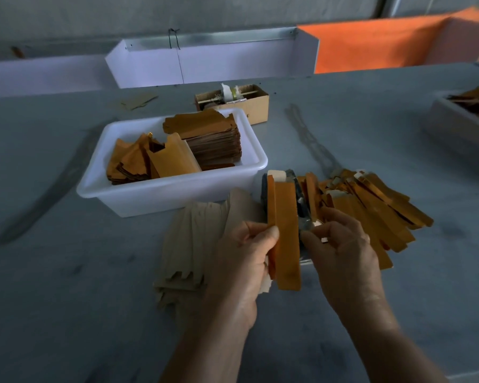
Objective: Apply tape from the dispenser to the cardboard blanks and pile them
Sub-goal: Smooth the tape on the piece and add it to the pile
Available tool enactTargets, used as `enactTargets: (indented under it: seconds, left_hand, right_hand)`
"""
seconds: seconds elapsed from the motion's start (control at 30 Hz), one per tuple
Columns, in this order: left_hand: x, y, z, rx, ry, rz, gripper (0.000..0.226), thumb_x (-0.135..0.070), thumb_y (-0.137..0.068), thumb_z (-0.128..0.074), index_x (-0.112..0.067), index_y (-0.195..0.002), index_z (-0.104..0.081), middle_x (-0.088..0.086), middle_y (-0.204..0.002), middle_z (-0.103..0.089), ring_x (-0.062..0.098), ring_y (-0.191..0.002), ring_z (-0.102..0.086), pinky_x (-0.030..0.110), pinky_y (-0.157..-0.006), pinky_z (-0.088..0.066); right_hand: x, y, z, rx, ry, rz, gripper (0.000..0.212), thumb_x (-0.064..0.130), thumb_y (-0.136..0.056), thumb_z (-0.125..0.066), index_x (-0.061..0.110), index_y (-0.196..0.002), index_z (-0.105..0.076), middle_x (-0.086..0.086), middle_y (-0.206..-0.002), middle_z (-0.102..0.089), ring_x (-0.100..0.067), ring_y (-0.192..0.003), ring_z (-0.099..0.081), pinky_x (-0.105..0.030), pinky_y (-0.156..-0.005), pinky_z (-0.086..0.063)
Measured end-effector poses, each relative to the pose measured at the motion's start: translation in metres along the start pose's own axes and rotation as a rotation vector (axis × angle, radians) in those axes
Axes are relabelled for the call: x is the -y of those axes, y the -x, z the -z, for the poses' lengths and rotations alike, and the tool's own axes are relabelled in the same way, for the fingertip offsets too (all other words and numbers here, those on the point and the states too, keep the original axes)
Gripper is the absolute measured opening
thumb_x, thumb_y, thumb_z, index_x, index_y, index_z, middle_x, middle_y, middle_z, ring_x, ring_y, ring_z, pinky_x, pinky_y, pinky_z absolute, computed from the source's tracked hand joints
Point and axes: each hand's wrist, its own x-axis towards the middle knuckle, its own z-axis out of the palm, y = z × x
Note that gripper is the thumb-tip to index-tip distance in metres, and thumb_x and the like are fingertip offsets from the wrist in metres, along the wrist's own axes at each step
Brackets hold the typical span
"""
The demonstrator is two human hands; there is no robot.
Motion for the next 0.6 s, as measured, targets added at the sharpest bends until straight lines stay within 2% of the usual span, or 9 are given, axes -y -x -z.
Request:
enactTargets:
  seconds: [0.17, 0.27, 0.37, 0.43, 0.5, 0.6]
  left_hand:
    - [-0.006, -0.004, -0.009, 0.094, -0.060, -0.050, 0.017, -0.015, -0.092, -0.059, -0.014, -0.075, -0.056, -0.013, -0.046, -0.055, -0.003, -0.036, -0.047, 0.010, -0.036, -0.033]
    - [-0.004, -0.006, -0.009, 0.126, -0.141, -0.028, 0.017, -0.017, -0.092, -0.059, -0.018, -0.075, -0.057, -0.015, -0.044, -0.054, -0.004, -0.036, -0.048, 0.009, -0.037, -0.034]
    - [-0.002, -0.008, -0.010, 0.114, -0.186, -0.006, 0.015, -0.021, -0.092, -0.060, -0.021, -0.077, -0.058, -0.016, -0.047, -0.054, -0.007, -0.040, -0.049, 0.007, -0.039, -0.036]
    - [-0.001, -0.009, -0.012, 0.092, -0.225, -0.024, 0.016, -0.022, -0.092, -0.060, -0.024, -0.077, -0.057, -0.013, -0.055, -0.056, -0.007, -0.043, -0.051, 0.008, -0.042, -0.039]
    - [-0.001, -0.010, -0.014, 0.067, -0.279, -0.050, 0.015, -0.024, -0.092, -0.060, -0.026, -0.078, -0.057, -0.009, -0.067, -0.059, -0.007, -0.053, -0.056, 0.011, -0.050, -0.045]
    - [-0.001, -0.011, -0.014, 0.050, -0.325, -0.048, 0.011, -0.028, -0.091, -0.061, -0.027, -0.081, -0.059, -0.006, -0.078, -0.063, 0.005, -0.070, -0.062, 0.022, -0.064, -0.052]
  right_hand:
    - [-0.004, 0.005, -0.005, -0.036, 0.093, 0.031, 0.015, 0.022, -0.085, -0.066, 0.019, -0.072, -0.060, 0.002, -0.136, -0.049, -0.022, -0.126, -0.040, -0.026, -0.086, -0.033]
    - [-0.007, 0.010, -0.008, -0.053, 0.056, 0.045, 0.015, 0.022, -0.086, -0.066, 0.022, -0.073, -0.057, 0.001, -0.135, -0.049, -0.022, -0.122, -0.045, -0.030, -0.087, -0.041]
    - [-0.006, 0.015, -0.011, -0.072, -0.039, 0.038, 0.018, 0.021, -0.085, -0.066, 0.027, -0.072, -0.056, 0.001, -0.132, -0.051, -0.023, -0.117, -0.052, -0.038, -0.088, -0.048]
    - [-0.005, 0.017, -0.012, -0.091, -0.042, 0.048, 0.015, 0.018, -0.084, -0.066, 0.024, -0.073, -0.058, -0.001, -0.130, -0.052, -0.024, -0.116, -0.052, -0.033, -0.084, -0.046]
    - [-0.005, 0.017, -0.011, -0.107, 0.039, 0.087, 0.008, 0.015, -0.082, -0.068, 0.013, -0.076, -0.064, -0.007, -0.127, -0.055, -0.029, -0.117, -0.050, -0.033, -0.083, -0.042]
    - [-0.005, 0.017, -0.010, -0.105, 0.380, 0.228, 0.013, 0.015, -0.080, -0.068, 0.003, -0.086, -0.068, -0.014, -0.119, -0.059, -0.039, -0.113, -0.048, -0.049, -0.085, -0.041]
